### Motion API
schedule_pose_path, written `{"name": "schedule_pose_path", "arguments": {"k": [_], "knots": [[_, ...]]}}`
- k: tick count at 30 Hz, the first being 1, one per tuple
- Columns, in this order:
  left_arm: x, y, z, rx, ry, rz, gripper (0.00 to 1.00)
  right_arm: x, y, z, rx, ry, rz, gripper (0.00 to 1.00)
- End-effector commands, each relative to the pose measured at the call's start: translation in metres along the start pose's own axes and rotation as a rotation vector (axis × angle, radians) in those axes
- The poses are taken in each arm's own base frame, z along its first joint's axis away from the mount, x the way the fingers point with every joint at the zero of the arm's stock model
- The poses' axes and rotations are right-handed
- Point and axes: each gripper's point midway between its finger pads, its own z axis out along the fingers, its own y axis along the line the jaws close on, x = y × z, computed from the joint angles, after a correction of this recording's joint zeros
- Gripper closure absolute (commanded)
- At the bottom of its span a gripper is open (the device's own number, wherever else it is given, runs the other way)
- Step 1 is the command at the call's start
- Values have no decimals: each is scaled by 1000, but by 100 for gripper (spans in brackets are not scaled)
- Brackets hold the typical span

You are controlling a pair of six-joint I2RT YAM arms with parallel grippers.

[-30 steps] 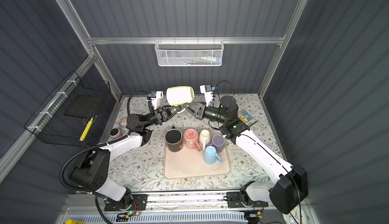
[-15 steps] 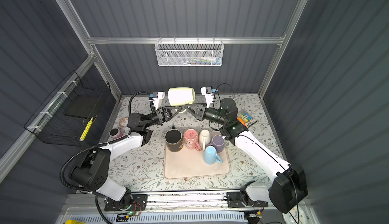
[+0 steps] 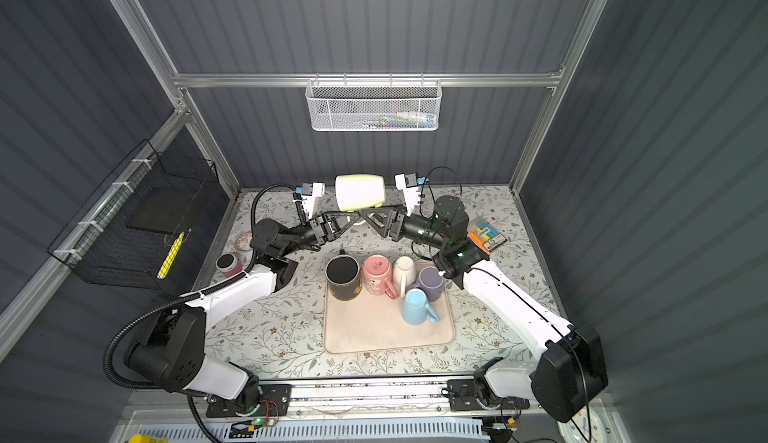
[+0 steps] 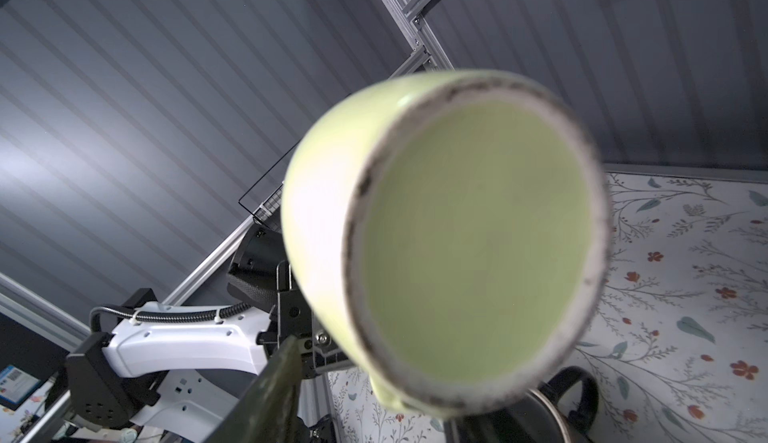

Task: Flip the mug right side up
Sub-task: 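Grasp the light green mug with the left gripper beside the right gripper, then open the right gripper and pull the left gripper back holding the mug upright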

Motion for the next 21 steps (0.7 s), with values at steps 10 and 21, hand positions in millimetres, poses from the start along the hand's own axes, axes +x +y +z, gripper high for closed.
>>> {"name": "schedule_pose_path", "arguments": {"k": [10, 21], "knots": [[-17, 7, -12, -224, -55, 159, 100, -2, -5, -14, 31, -41, -70, 31], [-24, 40, -45, -554, -85, 236, 100, 19, -23, -21, 85, -25, -59, 30]]}}
